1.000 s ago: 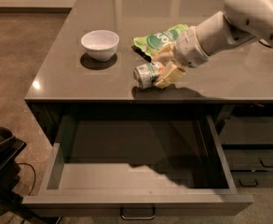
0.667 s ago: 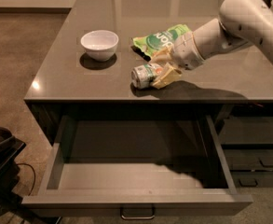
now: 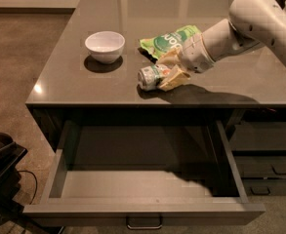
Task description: Pick 7up can from top drawer and place on counter
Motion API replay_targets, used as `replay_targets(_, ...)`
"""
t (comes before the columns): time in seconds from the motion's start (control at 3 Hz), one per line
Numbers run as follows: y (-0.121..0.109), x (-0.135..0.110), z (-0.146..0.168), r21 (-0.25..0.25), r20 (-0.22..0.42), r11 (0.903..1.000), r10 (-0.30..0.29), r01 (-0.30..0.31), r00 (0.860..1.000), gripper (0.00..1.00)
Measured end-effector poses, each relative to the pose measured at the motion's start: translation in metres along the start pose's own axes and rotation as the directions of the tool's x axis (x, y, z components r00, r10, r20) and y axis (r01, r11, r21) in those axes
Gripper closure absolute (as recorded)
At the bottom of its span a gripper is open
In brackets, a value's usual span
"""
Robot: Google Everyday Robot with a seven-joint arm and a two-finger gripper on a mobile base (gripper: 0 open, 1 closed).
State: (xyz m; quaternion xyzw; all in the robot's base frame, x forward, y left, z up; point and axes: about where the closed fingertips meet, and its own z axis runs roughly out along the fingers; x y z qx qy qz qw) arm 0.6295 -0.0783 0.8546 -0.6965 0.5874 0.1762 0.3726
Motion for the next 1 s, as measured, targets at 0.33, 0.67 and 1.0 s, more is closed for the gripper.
replay_targets(0.33, 0.0, 0.0, 0.0, 0.0, 0.0, 1.0, 0.0, 0.0, 1.0, 0.12)
replay_targets(0.67, 0.0, 0.0, 0.0, 0.0, 0.0, 1.0, 0.0, 0.0, 1.0, 0.0)
replay_targets(1.0, 0.0, 0.0, 0.0001, 0.0, 0.0, 1.0, 0.0, 0.0, 1.0, 0.0)
